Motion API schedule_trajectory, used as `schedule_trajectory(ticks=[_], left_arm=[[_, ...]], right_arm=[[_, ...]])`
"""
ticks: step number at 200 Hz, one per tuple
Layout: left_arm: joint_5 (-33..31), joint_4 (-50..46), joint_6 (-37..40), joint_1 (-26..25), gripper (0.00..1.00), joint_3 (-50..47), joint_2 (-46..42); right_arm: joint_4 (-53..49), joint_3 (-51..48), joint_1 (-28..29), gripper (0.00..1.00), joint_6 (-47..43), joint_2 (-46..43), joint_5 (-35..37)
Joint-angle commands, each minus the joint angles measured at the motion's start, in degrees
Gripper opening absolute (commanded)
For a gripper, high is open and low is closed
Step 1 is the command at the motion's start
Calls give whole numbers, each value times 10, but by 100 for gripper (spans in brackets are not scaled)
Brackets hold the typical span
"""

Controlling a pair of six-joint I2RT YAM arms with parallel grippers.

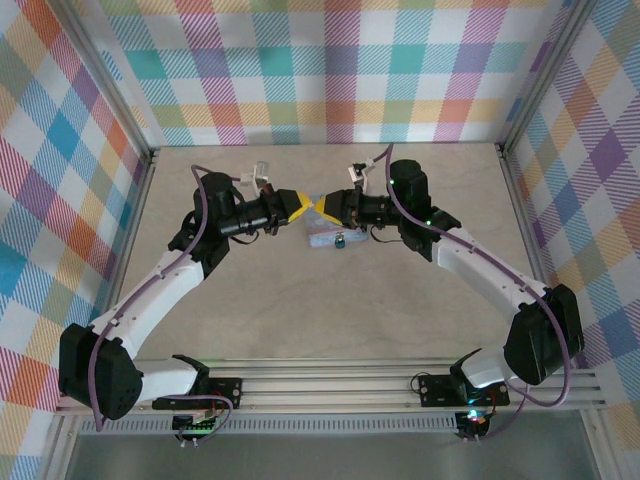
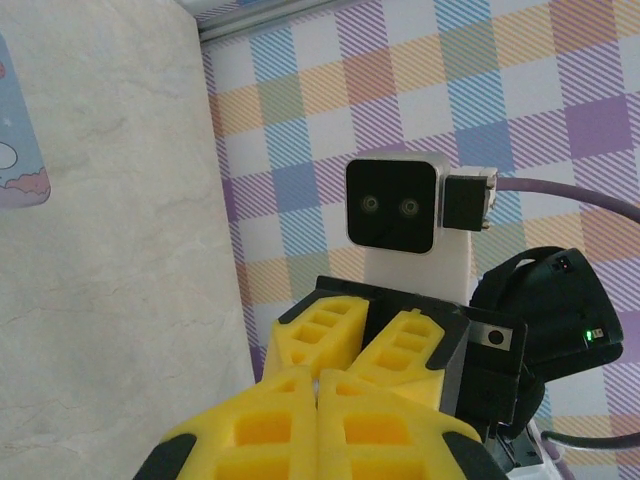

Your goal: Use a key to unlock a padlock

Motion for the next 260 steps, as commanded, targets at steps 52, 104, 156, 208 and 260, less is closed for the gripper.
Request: schedule_trajectory(ticks=[52,104,156,208,260], left_arm=[[54,5,11,-10,0,5,-2],[81,-83,102,2,27,39,1],[126,-359,348,35,43,160,10],[184,-417,536,9,46,179,12],[129,-421,610,-33,46,173,31]], right_arm=[[3,-2,-2,0,-62,-4,-31],[-133,41,-2,0,-208,-19,-52],[-479,192,-3,0,-503,20,-65],[-648,290,-2,0,-669,67,-75],[-691,323,4,0,-713,87,-79]])
